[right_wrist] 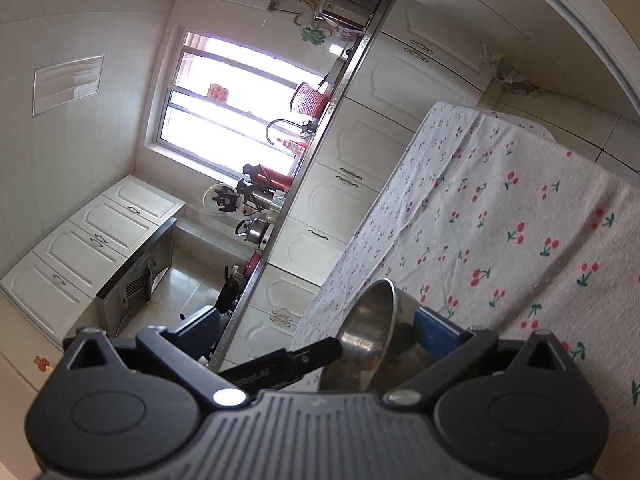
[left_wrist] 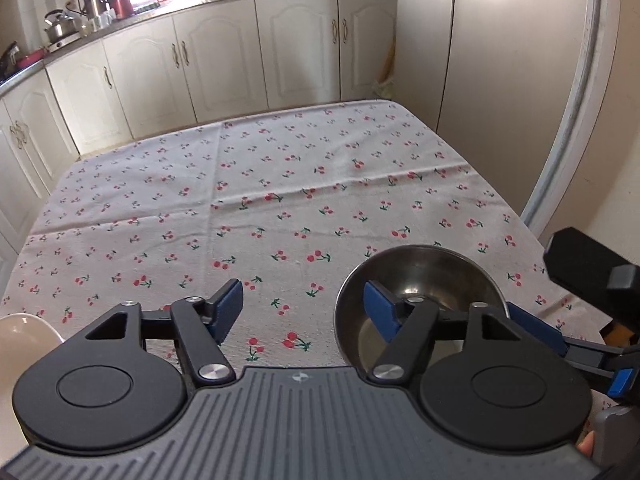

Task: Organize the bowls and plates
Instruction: 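Grasp the rim of the steel bowl with the left tool, then lift the steel bowl and carry it over the nested cream bowls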

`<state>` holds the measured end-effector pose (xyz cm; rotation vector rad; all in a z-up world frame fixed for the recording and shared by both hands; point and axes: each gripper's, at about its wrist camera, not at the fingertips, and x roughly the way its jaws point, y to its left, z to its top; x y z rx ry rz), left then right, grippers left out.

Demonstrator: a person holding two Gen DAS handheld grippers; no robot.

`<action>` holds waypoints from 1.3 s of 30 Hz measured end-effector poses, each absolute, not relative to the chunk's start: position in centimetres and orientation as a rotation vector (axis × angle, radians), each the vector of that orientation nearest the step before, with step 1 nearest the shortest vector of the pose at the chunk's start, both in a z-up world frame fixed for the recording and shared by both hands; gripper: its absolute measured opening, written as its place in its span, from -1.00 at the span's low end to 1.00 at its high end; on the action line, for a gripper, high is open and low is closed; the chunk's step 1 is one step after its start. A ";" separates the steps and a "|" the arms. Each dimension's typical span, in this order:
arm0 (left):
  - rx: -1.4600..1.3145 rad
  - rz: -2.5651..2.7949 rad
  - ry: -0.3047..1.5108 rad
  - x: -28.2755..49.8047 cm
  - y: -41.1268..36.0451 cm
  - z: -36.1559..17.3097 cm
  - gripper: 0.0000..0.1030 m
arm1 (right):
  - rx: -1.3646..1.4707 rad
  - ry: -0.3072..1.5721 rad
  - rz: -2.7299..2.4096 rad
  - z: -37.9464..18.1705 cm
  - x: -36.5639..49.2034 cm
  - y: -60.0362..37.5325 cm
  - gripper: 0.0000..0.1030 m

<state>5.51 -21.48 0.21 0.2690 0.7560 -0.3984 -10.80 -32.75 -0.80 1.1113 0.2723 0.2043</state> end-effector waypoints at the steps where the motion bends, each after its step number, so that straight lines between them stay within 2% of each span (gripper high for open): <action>1: 0.269 -0.404 0.763 5.6 -21.5 0.1 0.51 | 1.113 0.272 0.204 -0.8 -10.8 -32.7 0.99; 4: 0.244 -0.432 0.799 6.1 -21.5 -0.2 0.39 | 1.119 0.271 0.203 -0.8 -10.9 -32.7 0.99; 9: 0.182 -0.481 0.860 6.7 -21.4 -0.7 0.07 | 1.123 0.271 0.202 -0.8 -11.0 -32.6 0.99; 14: 0.107 -0.542 0.909 6.8 -21.2 -0.9 0.01 | 1.142 0.268 0.214 -1.0 -11.0 -32.7 1.00; 25: -0.012 -0.568 0.953 7.0 -20.5 -0.9 -0.02 | 1.151 0.265 0.215 -1.0 -10.9 -32.8 1.00; 39: -0.074 -0.584 0.925 6.3 -19.0 1.0 0.00 | 1.107 0.238 0.228 -0.1 -11.0 -32.2 1.00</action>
